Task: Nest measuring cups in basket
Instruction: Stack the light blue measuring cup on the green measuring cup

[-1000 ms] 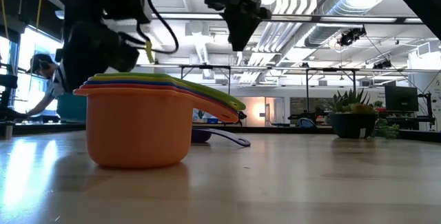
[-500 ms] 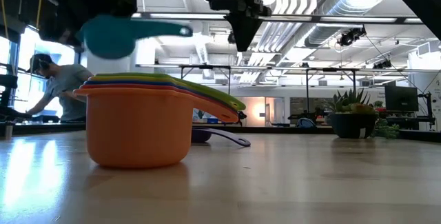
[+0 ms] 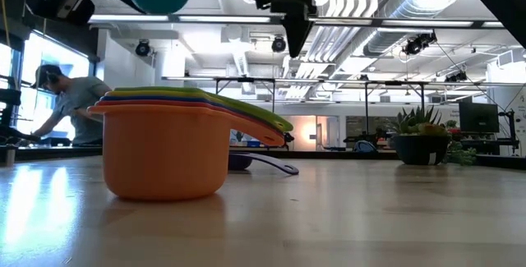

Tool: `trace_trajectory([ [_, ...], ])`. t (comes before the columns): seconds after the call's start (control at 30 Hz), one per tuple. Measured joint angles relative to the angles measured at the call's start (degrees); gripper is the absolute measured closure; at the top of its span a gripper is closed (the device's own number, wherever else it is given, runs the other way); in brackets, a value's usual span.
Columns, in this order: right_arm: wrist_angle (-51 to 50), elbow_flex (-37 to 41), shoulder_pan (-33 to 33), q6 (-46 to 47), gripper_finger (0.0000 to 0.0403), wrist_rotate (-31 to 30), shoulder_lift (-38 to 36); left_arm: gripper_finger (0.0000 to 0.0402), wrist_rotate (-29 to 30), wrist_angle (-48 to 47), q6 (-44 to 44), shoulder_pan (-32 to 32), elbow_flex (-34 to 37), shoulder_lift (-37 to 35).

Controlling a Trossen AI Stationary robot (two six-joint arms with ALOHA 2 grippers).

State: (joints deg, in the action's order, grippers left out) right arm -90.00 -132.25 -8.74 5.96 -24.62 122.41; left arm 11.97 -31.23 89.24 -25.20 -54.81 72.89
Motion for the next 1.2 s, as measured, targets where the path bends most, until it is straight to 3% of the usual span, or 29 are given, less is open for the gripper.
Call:
trace_trajectory([
  [0.2, -0.03, 0.0, -1.1, 1.41, 0.0329, -0.03, -4.64, 0.0398, 0.65, 0.5, 2.71, -0.91, 0.0, 3.04],
  [0.57, 0.0, -0.02, -1.15, 3.25, 0.0329, -0.07, -8.63, 0.0399, 0.58, 11.97, 4.88, -1.11, 0.0, 9.87],
  [0.9, 0.0, -0.02, -1.41, 2.58, 0.0329, 0.22, -8.63, 0.0399, -0.89, 11.46, 6.64, -2.66, -4.48, 17.08],
  [1.2, -0.02, -0.02, -1.39, 2.99, 0.0329, 1.05, -8.63, 0.0398, -1.05, 8.26, 10.48, -4.91, -4.81, 19.32],
])
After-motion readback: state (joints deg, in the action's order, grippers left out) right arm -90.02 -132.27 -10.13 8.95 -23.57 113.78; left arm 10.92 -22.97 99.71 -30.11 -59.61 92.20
